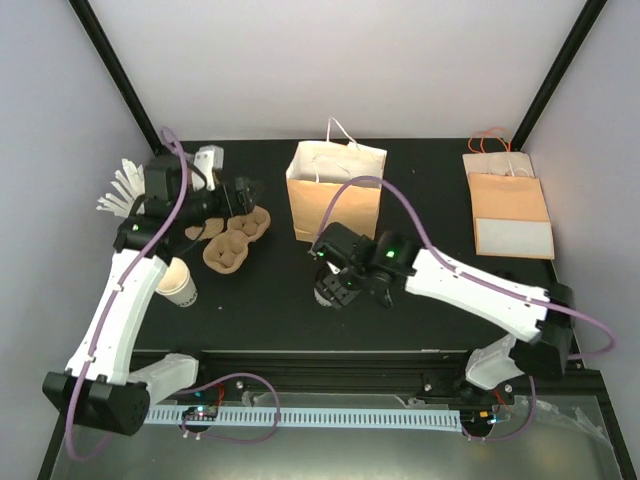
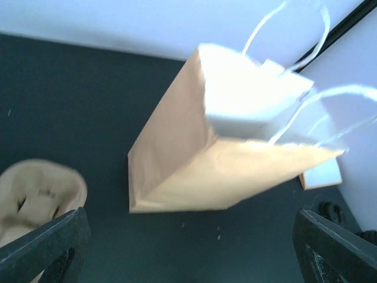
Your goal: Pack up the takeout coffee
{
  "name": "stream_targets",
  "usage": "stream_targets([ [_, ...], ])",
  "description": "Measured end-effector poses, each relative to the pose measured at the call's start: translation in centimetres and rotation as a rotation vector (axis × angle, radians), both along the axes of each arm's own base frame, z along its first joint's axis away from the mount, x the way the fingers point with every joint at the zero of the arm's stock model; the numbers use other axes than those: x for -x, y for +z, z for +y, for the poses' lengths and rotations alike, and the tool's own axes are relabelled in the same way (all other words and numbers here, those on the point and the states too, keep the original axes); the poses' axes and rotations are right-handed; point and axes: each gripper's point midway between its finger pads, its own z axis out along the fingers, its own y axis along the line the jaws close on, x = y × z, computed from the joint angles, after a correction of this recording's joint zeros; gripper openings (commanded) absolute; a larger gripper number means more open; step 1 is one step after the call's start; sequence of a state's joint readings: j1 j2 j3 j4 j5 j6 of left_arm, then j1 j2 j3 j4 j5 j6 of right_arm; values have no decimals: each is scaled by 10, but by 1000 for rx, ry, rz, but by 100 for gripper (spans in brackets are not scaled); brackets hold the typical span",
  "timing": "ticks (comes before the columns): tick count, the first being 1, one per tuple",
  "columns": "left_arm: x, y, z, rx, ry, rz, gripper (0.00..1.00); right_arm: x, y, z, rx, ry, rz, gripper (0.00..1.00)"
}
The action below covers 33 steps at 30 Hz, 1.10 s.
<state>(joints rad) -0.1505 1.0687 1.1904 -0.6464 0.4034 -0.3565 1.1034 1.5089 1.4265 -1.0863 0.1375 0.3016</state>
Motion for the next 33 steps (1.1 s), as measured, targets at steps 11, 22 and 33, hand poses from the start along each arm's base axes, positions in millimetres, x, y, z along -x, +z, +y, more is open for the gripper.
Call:
stream_targets([
  [11,-94,28,-50,-38,-143,-45,90,-23,68,-56,-158,-138,-110,63],
  [22,-134,-8,-91,-168,-189,68,79,-53,108,-123,-230,-343,-187,57],
  [33,-132,-60,-108,-258,-227,207,31,-69,165,-157,-267,-455,-330,54],
])
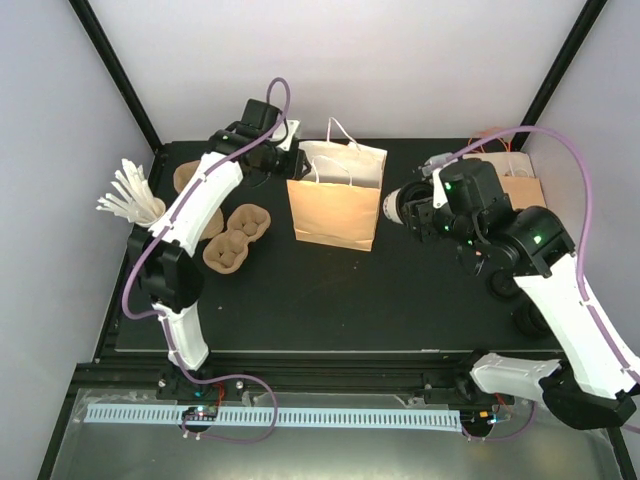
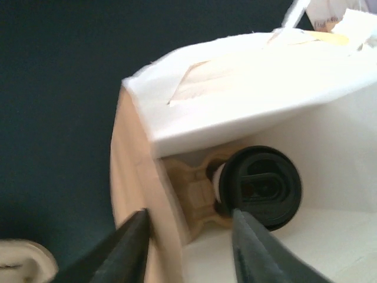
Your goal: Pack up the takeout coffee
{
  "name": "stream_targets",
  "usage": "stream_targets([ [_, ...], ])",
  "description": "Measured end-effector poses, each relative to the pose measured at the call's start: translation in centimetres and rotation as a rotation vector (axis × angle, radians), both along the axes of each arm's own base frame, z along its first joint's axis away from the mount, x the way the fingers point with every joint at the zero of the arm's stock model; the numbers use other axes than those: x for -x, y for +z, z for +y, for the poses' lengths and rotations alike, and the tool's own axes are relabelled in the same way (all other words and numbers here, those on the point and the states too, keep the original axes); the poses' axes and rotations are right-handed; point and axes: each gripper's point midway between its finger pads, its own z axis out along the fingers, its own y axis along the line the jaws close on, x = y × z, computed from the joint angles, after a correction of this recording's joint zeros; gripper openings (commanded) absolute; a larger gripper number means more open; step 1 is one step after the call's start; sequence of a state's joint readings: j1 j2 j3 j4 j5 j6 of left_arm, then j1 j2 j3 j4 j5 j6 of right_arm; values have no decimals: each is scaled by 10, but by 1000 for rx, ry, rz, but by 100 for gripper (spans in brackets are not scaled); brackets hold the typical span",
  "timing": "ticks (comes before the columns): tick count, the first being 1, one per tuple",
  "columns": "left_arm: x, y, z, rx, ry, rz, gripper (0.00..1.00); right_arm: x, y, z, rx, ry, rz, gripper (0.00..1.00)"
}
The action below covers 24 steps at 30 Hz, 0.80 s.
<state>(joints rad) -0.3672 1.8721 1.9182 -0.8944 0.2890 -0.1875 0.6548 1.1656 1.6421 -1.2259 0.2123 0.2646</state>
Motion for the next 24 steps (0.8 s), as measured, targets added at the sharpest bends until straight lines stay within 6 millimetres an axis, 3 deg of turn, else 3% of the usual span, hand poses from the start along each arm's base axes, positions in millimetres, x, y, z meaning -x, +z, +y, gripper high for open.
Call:
stream_targets([
  [3,4,0,-4,-9,-15,9,5,-5,19,-3,-4,-19,-51,54],
  [4,6,1,-5,-12,-19,11,2,-7,25,-4,-2,-22,-67,54],
  [8,11,1,-5,-17,-27,27,1,-14,43,-1,2,-17,-106,53],
  [13,32,4,-6,-21,-61,66,2,-23,59,10,4,22,-138,53],
  [18,79,20,-9,-9,-136,69,2,-17,67,30,-36,144,-129,53],
  [24,136,32,-7,35,-214,81,2,5,61,50,-83,291,-85,52],
])
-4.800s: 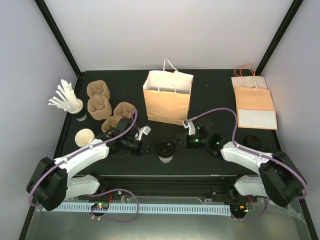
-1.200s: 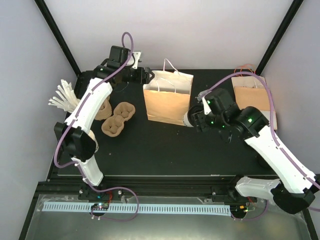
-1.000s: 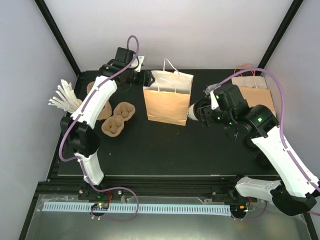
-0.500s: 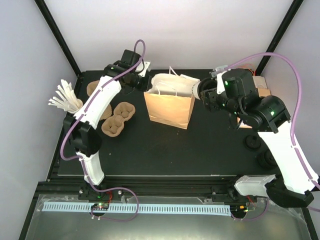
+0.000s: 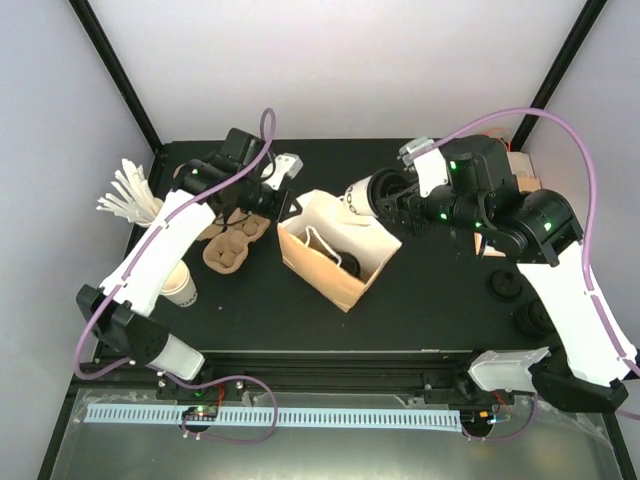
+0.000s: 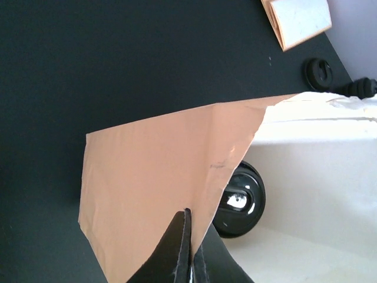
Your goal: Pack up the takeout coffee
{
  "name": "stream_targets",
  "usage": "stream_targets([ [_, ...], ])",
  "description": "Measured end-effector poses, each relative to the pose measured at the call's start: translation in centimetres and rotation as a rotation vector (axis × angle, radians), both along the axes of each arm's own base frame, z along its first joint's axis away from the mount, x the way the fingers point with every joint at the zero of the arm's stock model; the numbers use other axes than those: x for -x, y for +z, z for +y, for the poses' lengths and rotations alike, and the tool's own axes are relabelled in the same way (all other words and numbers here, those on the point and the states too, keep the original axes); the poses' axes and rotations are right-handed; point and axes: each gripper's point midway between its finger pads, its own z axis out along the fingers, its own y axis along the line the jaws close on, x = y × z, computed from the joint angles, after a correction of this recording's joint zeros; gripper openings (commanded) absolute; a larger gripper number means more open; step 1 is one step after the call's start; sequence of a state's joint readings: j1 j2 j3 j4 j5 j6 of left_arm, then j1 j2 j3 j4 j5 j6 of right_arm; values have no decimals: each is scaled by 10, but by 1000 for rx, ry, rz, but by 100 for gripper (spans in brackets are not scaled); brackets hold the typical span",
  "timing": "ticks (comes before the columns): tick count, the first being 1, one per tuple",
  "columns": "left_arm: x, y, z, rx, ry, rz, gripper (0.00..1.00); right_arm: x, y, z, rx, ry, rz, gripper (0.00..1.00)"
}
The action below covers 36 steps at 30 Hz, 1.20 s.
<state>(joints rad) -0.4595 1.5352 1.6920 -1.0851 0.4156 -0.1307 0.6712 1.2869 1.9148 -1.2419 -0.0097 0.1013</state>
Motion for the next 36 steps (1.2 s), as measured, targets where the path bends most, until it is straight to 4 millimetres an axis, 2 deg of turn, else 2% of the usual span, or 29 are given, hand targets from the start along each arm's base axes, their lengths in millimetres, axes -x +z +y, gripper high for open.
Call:
stream_targets([
  [5,26,-2,5,8,-21,12,1,28,0,13,-41,117,21,49],
  [8,33,3,8,21,-24,-13,2,42,13,9,-78,146,-5,48],
  [11,40,13,6,48,-49,-46,2,56,35,2,-128,167,-49,48],
  [15,44,17,-2,73,-99,-60,2,71,62,-1,-192,209,-96,47],
  [18,41,13,-9,79,-126,-36,2,76,70,1,-212,226,-102,46],
  [23,30,5,-18,67,-139,16,3,75,78,25,-223,284,-81,45],
  [26,30,3,-19,65,-134,28,3,77,74,51,-217,330,-51,44],
  [29,29,6,-19,70,-129,25,3,76,62,70,-186,313,-15,44],
  [33,30,9,-19,77,-116,28,3,71,37,77,-127,216,23,44],
  [36,33,10,-16,87,-100,22,3,82,11,81,-72,189,57,44],
])
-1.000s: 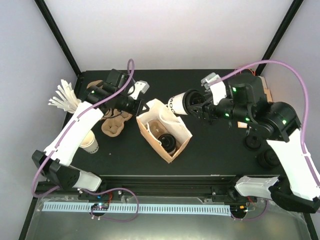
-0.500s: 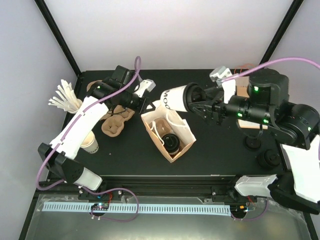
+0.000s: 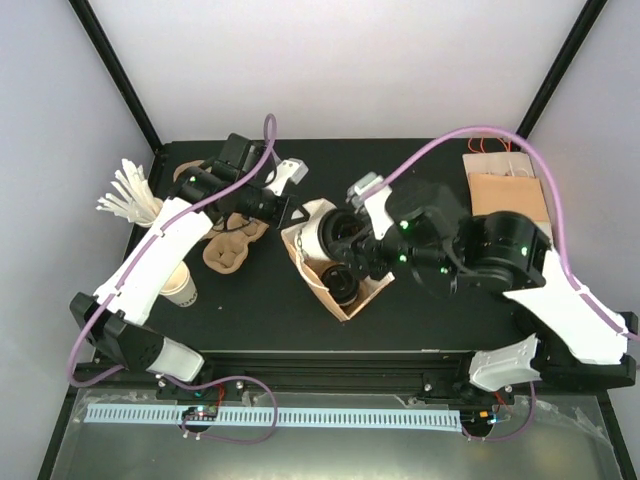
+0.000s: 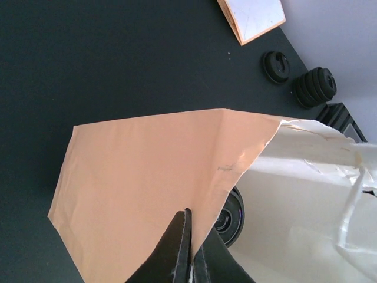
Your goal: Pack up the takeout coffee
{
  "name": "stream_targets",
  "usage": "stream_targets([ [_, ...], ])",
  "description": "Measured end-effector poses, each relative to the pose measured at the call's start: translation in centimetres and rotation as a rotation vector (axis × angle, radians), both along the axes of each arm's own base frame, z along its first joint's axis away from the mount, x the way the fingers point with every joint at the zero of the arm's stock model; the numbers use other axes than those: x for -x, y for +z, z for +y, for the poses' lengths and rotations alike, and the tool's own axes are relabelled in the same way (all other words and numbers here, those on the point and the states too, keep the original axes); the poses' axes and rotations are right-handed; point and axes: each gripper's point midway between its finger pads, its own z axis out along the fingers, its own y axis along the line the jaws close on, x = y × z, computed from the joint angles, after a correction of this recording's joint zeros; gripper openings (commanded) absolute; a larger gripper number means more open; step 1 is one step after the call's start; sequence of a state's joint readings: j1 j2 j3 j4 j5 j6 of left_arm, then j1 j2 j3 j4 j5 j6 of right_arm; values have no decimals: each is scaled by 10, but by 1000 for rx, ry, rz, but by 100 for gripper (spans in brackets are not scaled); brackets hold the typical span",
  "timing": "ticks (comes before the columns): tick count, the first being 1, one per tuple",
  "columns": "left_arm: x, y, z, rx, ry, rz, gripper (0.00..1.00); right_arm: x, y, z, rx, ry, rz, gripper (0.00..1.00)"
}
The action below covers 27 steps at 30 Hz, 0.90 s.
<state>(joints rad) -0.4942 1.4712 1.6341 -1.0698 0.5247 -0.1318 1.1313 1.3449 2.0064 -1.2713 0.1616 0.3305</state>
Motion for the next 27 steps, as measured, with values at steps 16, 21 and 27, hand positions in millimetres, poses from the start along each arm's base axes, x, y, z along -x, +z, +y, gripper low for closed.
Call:
stream_targets([
  [16,35,12,-11,23,-102,-232,2,25,-117,-16,243,-137,-90,43],
  [21,59,6,-11,32,-155,-328,3,29,-141,-15,246,-146,-193,41],
  [27,70,2,-6,75,-155,-424,4,33,-152,-4,233,-144,-319,41],
])
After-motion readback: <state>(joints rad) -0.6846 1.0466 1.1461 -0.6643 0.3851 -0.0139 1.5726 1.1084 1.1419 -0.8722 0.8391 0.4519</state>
